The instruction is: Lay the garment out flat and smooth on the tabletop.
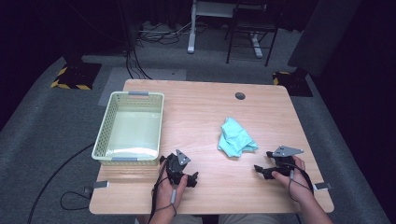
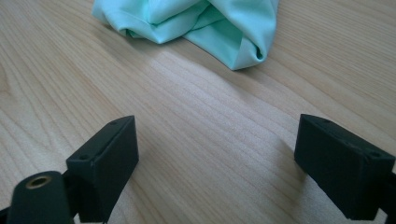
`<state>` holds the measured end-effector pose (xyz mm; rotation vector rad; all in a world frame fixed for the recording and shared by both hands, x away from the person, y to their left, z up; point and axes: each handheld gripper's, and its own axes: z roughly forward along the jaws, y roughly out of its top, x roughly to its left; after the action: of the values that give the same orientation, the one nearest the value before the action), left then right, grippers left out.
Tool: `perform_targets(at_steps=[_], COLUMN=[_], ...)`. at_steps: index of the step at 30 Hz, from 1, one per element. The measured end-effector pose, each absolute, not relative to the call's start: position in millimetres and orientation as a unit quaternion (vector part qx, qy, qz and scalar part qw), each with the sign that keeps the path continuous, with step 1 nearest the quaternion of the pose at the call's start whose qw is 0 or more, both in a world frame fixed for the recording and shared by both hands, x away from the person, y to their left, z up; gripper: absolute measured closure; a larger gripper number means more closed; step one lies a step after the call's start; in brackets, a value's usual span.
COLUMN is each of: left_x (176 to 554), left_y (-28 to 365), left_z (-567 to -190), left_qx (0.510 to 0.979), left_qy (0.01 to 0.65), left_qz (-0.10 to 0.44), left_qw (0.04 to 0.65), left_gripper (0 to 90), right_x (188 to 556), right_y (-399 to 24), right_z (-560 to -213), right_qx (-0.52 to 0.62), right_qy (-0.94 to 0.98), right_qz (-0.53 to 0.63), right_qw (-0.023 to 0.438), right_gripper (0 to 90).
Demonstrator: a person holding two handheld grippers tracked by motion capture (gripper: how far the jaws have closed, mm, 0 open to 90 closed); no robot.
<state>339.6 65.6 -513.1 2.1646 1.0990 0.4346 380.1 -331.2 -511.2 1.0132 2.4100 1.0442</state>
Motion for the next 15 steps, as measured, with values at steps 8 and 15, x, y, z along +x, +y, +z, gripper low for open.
perform_targets(at_steps=[8,15], left_x=[340,340], left_y=[66,66], left_z=[-513,-513], left_qx=[0.829,0.83], left_qy=[0.419,0.418], left_qz=[0.165,0.164], left_qw=[0.332,0.332], left_gripper=[0.1,0.1], right_x=[379,382], right_y=[-330,-328], right_z=[-511,-501], right_qx=[0.363,0.363], right_qy=[0.842,0.85], right_qz=[0.364,0.345], right_qw=[0.165,0.164], right_gripper=[13.6,17.9])
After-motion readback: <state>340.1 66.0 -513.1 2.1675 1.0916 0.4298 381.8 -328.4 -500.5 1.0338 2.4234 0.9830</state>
